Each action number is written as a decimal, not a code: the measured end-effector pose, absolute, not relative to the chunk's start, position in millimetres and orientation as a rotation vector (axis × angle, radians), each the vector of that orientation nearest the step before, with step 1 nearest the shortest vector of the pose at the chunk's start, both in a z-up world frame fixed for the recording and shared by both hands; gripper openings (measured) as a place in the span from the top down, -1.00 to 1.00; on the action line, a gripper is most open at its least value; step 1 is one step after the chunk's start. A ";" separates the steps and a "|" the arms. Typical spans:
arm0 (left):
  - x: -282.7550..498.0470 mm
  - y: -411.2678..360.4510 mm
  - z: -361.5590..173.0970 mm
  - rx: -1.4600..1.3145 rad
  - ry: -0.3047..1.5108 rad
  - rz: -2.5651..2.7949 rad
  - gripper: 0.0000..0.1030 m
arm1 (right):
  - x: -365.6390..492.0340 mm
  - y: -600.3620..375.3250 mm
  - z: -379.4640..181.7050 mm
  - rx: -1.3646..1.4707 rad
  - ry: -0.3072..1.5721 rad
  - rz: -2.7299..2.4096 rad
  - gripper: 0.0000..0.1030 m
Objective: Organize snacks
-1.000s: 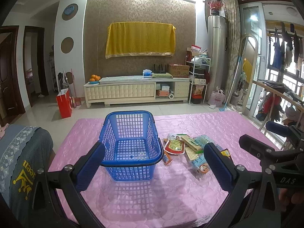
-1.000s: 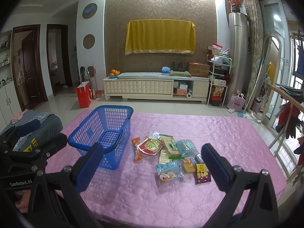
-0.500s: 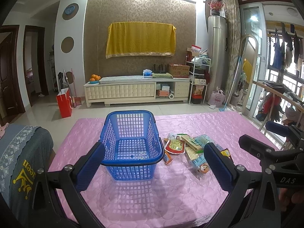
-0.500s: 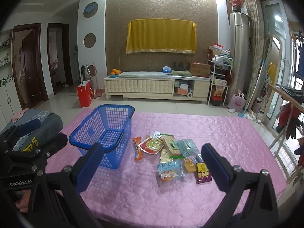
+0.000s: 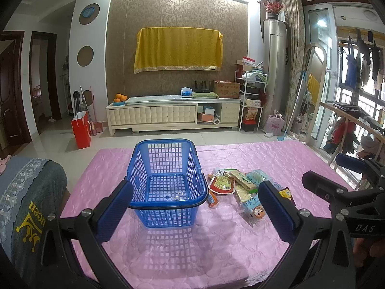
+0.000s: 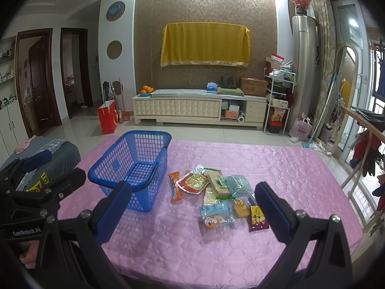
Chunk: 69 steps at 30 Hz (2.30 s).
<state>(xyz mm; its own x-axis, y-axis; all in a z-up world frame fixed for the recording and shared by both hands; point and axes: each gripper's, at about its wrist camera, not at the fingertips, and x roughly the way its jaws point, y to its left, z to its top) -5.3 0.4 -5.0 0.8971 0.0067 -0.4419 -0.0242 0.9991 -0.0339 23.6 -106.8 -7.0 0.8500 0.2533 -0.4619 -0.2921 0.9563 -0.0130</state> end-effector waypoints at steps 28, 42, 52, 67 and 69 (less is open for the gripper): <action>84.3 -51.8 -3.2 -0.044 0.578 -0.162 -1.00 | 95.9 -178.8 -2.3 -0.056 0.587 0.283 -1.00; 172.5 -119.7 -71.3 0.070 0.792 -0.270 -1.00 | 162.1 -232.0 -68.8 -0.039 0.790 0.248 -1.00; 200.6 -157.5 -141.6 0.227 0.952 -0.442 -1.00 | 176.9 -244.9 -126.6 -0.026 0.922 0.248 -0.99; 234.3 -174.0 -203.7 0.378 1.066 -0.556 -1.00 | 203.5 -256.0 -169.7 -0.034 1.015 0.246 -0.99; 235.0 -177.1 -208.4 0.394 1.072 -0.565 -0.99 | 206.5 -254.7 -174.5 -0.048 1.029 0.242 -0.99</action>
<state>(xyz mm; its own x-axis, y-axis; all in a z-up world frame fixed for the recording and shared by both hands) 235.0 -177.1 -208.4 0.3603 -0.2399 -0.9015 0.6079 0.7933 0.0319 206.5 -254.7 -174.5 0.4913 0.1763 -0.8530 -0.2216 0.9724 0.0733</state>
